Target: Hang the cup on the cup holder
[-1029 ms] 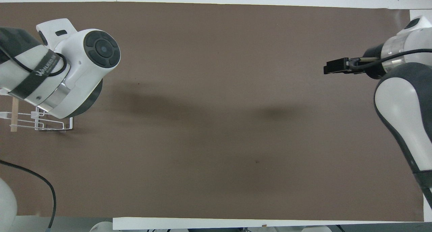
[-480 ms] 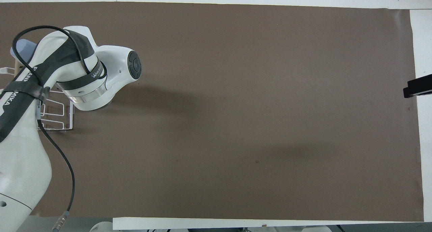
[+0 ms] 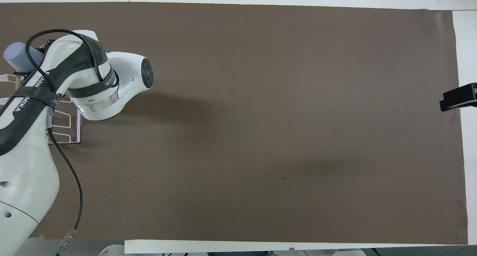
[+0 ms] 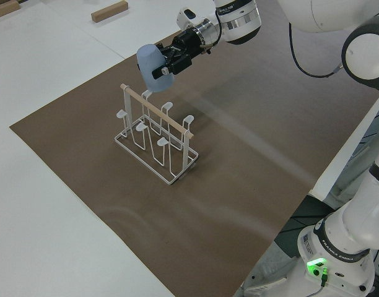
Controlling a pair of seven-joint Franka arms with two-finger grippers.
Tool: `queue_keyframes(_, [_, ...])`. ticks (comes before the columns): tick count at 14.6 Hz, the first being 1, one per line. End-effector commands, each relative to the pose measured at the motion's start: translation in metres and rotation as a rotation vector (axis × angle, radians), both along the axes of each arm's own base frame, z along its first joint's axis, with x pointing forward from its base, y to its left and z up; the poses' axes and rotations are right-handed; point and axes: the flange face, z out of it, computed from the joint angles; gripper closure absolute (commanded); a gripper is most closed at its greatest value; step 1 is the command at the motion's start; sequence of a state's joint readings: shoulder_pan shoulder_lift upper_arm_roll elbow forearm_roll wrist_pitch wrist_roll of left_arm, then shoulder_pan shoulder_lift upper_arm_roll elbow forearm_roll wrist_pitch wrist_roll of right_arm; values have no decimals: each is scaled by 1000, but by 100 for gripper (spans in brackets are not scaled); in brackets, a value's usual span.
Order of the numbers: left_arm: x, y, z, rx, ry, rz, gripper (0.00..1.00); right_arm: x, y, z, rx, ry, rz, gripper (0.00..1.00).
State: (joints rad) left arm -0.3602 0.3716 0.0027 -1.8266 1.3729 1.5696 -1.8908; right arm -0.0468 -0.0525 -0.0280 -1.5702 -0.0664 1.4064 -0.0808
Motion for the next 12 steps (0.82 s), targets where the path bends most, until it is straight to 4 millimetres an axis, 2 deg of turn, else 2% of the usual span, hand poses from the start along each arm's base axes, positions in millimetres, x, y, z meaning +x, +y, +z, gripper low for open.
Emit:
queue_keyframes(1, [1, 15, 0, 31, -20, 8, 100, -9, -8, 2, -14, 22, -10, 0])
queue_keyframes(4, [2, 23, -4, 30, -38, 15, 100, -13, -18, 3, -10, 24, -21, 0])
queue_keyframes(8, [-12, 28, -32, 17, -62, 14, 100, -13, -16, 3, 7, 25, -23, 0])
queue_keyframes(11, [-12, 26, -46, 6, -71, 7, 100, -13, -17, 3, 7, 24, -25, 0])
queue_keyframes(12, [-11, 24, -46, -1, -70, 0, 92, -13, -17, 3, 7, 25, -25, 0])
